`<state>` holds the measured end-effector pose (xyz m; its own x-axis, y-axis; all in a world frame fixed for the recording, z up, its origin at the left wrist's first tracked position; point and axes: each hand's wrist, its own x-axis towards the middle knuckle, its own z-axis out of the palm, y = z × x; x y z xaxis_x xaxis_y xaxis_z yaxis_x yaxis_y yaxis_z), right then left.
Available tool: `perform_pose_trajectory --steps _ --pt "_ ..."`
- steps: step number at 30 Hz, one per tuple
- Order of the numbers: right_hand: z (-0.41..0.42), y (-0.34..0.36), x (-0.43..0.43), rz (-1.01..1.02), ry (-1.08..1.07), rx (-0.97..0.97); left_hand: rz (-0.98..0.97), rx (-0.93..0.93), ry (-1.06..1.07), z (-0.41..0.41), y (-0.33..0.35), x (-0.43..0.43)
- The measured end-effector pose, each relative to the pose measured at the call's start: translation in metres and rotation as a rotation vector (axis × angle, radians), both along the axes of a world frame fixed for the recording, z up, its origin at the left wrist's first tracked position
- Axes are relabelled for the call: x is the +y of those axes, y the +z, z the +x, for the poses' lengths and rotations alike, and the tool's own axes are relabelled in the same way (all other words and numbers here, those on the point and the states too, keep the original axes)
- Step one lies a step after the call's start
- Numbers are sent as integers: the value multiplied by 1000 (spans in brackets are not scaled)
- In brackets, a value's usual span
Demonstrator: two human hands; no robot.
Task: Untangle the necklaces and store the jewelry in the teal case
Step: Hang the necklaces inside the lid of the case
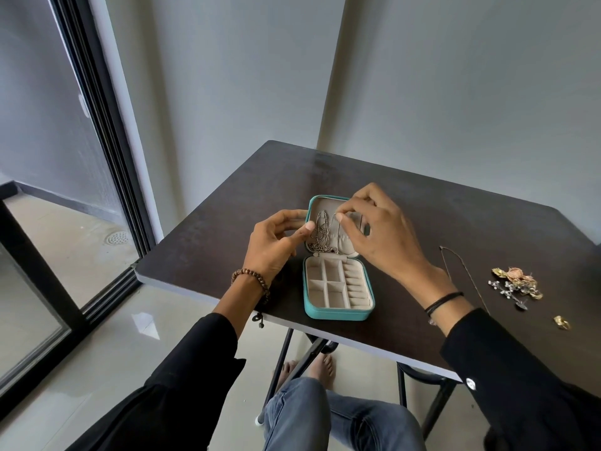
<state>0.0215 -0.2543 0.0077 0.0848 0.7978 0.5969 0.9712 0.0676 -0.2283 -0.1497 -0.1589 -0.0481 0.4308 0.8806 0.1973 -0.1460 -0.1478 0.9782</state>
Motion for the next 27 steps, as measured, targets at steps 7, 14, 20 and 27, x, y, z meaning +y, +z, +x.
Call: perform_pose_trajectory --steps 7,14,20,27 --pt "-8 -5 4 109 -87 -231 14 -4 -3 -1 0 0" --pt "-9 -6 10 141 -188 -417 20 -2 -13 -2 1 0" --pt "-11 -5 9 260 -207 -377 33 -6 -21 -4 2 0" --pt "-9 -7 9 263 -186 -347 47 -12 -20 -4 1 1"
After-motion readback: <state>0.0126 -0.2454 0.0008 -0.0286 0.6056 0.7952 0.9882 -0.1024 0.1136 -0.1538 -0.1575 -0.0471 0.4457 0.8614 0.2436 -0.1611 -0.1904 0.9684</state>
